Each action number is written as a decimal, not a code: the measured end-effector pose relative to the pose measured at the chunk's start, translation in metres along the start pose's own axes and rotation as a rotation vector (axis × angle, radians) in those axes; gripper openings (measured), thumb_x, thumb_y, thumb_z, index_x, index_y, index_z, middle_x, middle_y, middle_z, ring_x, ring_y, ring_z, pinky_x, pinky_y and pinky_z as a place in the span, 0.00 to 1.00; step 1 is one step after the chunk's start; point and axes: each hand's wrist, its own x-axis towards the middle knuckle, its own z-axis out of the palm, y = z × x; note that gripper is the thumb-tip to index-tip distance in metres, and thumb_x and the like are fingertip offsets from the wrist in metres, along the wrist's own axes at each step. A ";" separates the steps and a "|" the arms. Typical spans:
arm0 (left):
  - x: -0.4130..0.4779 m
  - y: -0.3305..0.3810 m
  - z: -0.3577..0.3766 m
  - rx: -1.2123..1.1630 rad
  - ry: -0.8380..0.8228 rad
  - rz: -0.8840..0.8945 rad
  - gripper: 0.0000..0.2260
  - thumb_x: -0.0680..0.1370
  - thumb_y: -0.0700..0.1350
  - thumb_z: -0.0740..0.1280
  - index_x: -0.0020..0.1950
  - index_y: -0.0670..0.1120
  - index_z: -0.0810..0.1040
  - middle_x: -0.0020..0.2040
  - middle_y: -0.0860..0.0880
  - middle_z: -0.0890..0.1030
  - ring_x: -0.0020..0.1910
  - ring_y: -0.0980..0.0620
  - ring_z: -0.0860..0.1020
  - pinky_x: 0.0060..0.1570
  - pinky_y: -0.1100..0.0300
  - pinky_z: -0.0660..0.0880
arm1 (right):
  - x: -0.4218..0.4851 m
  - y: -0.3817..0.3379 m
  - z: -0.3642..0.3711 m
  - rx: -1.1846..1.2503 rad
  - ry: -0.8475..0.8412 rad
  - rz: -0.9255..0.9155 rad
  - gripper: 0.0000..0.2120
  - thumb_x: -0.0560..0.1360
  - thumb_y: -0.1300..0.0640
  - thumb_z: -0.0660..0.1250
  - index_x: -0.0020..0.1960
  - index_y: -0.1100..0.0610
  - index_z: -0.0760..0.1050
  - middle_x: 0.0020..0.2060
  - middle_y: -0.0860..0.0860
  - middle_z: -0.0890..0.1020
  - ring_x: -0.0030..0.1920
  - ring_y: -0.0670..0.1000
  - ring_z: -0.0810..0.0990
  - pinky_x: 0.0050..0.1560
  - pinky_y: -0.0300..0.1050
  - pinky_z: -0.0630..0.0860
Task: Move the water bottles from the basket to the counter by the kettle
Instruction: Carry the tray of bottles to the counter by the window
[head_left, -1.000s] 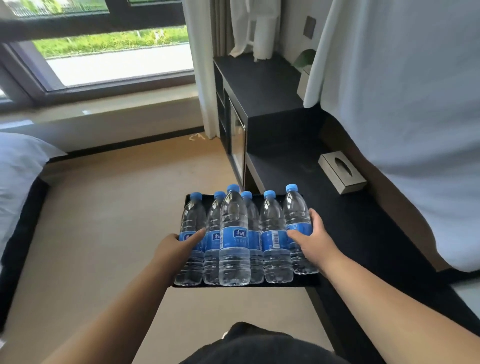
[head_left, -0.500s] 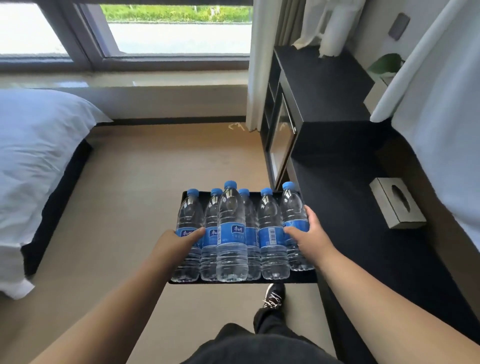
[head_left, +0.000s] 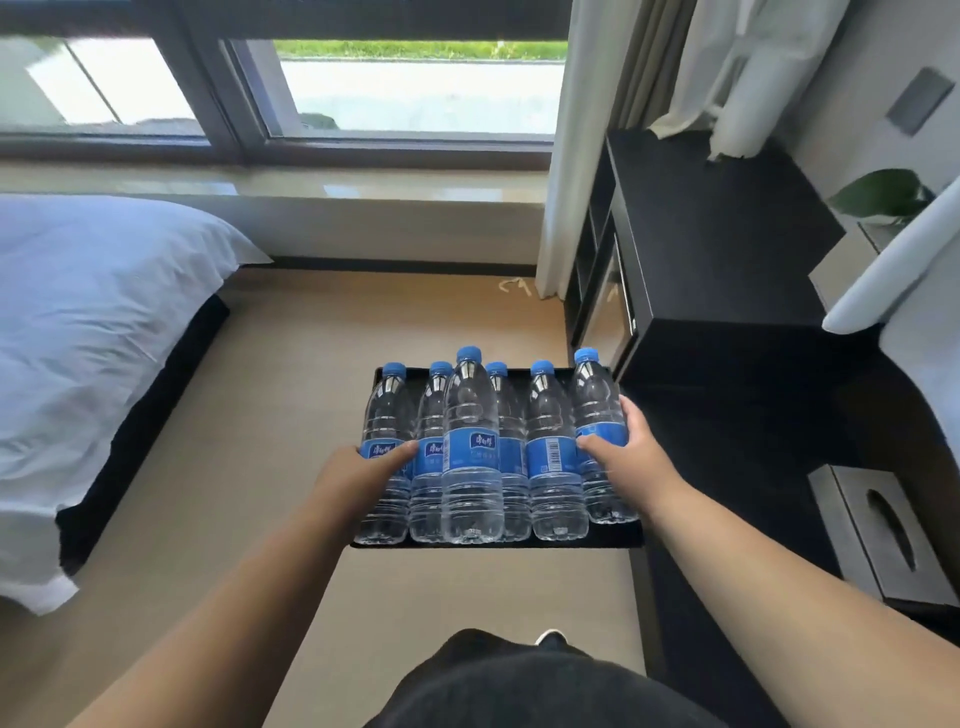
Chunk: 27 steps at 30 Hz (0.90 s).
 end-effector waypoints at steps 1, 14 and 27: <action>0.004 0.008 0.007 -0.010 0.020 0.007 0.19 0.74 0.56 0.79 0.52 0.42 0.82 0.42 0.43 0.88 0.40 0.42 0.88 0.45 0.45 0.86 | 0.011 -0.008 -0.006 -0.004 -0.016 0.000 0.40 0.77 0.54 0.74 0.82 0.42 0.58 0.62 0.49 0.82 0.58 0.52 0.84 0.61 0.56 0.81; 0.086 0.076 0.043 -0.070 0.129 -0.050 0.16 0.73 0.54 0.80 0.47 0.42 0.84 0.40 0.41 0.88 0.41 0.40 0.88 0.47 0.41 0.85 | 0.137 -0.059 -0.025 -0.061 -0.100 0.042 0.48 0.66 0.45 0.76 0.81 0.40 0.59 0.60 0.48 0.83 0.58 0.53 0.84 0.63 0.62 0.80; 0.272 0.197 0.018 -0.035 0.002 -0.003 0.17 0.73 0.54 0.80 0.48 0.42 0.83 0.41 0.41 0.88 0.40 0.40 0.88 0.48 0.41 0.85 | 0.283 -0.151 0.014 -0.021 0.006 0.088 0.40 0.81 0.56 0.70 0.84 0.44 0.51 0.60 0.50 0.78 0.53 0.49 0.81 0.48 0.49 0.81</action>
